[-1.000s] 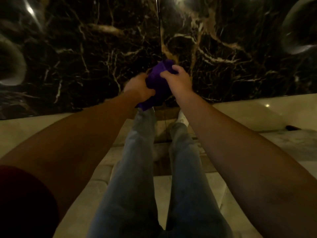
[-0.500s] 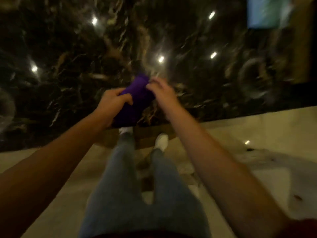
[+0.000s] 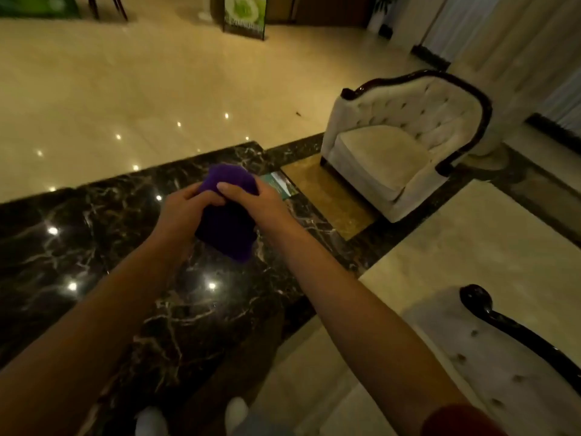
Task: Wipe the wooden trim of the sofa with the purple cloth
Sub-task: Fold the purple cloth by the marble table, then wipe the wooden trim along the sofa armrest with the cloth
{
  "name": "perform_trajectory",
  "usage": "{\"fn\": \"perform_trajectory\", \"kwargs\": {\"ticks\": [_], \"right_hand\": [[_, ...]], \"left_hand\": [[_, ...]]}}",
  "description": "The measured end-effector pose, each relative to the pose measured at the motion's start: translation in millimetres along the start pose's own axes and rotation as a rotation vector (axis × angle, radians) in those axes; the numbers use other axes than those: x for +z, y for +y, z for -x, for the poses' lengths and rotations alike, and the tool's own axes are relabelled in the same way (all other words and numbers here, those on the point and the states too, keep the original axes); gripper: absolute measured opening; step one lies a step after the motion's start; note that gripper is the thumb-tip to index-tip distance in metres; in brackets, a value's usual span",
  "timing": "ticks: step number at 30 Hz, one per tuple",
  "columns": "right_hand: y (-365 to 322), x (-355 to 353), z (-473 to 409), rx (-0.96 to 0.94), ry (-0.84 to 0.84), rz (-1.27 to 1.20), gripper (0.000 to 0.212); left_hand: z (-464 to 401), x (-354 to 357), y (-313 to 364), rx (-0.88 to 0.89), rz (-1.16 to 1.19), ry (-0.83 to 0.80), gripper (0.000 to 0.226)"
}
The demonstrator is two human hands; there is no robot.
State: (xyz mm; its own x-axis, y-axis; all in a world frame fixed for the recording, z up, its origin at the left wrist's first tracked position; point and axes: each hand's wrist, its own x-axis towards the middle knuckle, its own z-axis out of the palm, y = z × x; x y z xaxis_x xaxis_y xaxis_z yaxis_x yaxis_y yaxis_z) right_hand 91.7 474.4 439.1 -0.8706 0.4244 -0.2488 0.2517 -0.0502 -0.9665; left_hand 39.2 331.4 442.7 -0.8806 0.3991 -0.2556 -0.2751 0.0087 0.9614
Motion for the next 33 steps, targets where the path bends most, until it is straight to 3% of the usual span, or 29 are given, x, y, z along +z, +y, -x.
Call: {"fn": "perform_trajectory", "kwargs": {"ticks": [5,10,14,18,21,24,27,30,33], "right_hand": [[-72.0,-13.9,26.4,-0.237,0.030,-0.051,0.047],[-124.0,5.7,52.9,-0.413,-0.087,-0.075,0.048],[-150.2,46.1,78.4,-0.554,-0.206,-0.077,0.051],[-158.1,98.0,102.4,-0.657,-0.303,0.034,0.047],[-156.2,151.1,120.1,-0.815,-0.307,0.234,0.036],[-141.4,219.1,142.1,-0.932,-0.434,0.323,0.025],[-111.8,293.5,168.7,-0.830,-0.647,0.320,0.027],[-81.4,355.7,199.3,-0.670,-0.816,0.288,0.045],[-62.1,404.6,226.2,-0.516,-0.952,0.260,0.060]], "left_hand": [[31.6,17.5,63.4,0.262,-0.081,-0.015,0.012],[69.6,10.2,92.8,0.403,-0.058,0.053,0.054],[106.6,-24.6,109.1,0.465,0.040,0.042,0.043],[138.8,-85.7,119.2,0.433,0.152,0.132,0.044],[165.8,-139.6,115.7,0.329,0.362,0.064,0.049],[200.8,-197.3,93.0,0.300,0.434,0.211,0.044],[244.5,-257.9,62.3,0.286,0.517,0.443,0.033],[290.7,-314.1,40.8,0.267,0.571,0.681,0.029],[334.7,-361.9,26.6,0.297,0.623,0.816,0.032]]}}
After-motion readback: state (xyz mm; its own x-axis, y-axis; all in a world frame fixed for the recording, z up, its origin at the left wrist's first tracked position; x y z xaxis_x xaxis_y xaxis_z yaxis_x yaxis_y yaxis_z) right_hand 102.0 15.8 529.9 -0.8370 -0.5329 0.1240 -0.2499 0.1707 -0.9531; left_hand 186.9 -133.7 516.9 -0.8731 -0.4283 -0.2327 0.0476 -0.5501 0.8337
